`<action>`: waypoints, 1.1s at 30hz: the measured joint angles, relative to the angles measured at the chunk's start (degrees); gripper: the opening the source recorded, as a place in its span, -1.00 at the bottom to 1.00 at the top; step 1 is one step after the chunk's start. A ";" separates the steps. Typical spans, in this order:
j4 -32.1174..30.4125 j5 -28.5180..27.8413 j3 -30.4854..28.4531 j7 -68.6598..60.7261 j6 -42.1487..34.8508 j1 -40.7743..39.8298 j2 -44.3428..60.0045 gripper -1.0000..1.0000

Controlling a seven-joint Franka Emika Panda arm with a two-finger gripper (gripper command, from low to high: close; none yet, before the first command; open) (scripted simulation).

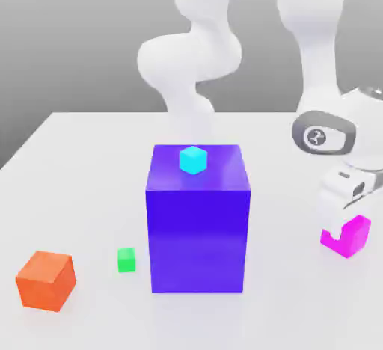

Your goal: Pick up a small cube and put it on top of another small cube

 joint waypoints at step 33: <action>7.39 0.19 -12.17 -23.94 -18.75 -33.68 -8.73 -1.00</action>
